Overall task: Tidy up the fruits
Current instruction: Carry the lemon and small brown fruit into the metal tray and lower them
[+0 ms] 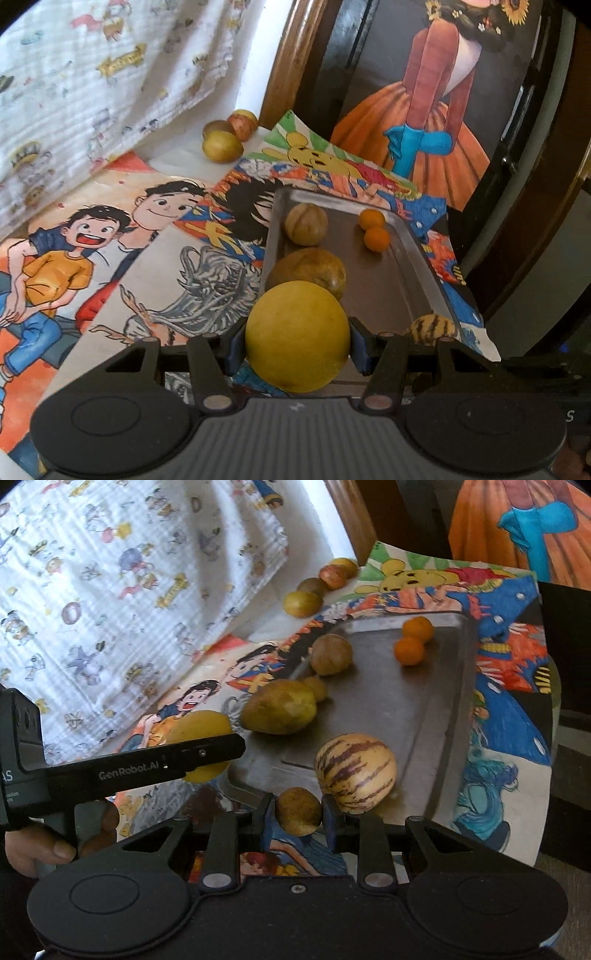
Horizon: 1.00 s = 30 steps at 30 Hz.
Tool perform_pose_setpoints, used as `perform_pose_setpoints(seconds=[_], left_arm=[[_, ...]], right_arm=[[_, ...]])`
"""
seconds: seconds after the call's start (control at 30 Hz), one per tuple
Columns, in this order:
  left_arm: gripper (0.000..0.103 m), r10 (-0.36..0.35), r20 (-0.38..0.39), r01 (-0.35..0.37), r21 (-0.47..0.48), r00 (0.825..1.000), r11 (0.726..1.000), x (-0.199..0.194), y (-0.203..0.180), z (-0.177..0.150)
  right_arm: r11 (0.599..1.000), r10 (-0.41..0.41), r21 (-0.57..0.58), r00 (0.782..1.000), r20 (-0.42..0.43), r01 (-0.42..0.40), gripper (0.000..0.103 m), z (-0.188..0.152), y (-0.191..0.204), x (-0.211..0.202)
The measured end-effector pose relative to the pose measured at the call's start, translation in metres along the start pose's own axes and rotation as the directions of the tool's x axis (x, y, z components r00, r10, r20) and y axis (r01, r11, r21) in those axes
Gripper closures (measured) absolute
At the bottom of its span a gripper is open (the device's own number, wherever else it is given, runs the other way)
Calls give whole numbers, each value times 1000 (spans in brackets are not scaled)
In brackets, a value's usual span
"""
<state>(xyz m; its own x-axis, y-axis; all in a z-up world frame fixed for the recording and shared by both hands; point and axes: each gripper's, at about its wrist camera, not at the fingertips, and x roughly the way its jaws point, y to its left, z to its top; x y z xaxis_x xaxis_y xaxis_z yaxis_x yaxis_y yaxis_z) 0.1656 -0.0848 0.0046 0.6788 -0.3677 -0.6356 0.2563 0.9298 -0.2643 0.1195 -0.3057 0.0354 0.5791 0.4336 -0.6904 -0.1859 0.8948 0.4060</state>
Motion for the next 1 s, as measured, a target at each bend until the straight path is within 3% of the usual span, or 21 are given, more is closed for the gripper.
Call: perform_pose_setpoints(seconds=[0.23, 0.63, 1.0], left_arm=[[44, -10, -29, 10, 17, 1000, 1000, 14, -6, 2], [44, 10, -31, -8, 45, 999, 999, 23, -10, 5], [44, 22, -38, -17, 118, 999, 993, 23, -18, 3]], right_arm=[[1000, 10, -21, 999, 36, -10, 74, 7, 0, 1], [971, -99, -209, 989, 106, 120, 75, 9, 16, -3], [977, -126, -159, 987, 95, 140, 75, -8, 12, -7]])
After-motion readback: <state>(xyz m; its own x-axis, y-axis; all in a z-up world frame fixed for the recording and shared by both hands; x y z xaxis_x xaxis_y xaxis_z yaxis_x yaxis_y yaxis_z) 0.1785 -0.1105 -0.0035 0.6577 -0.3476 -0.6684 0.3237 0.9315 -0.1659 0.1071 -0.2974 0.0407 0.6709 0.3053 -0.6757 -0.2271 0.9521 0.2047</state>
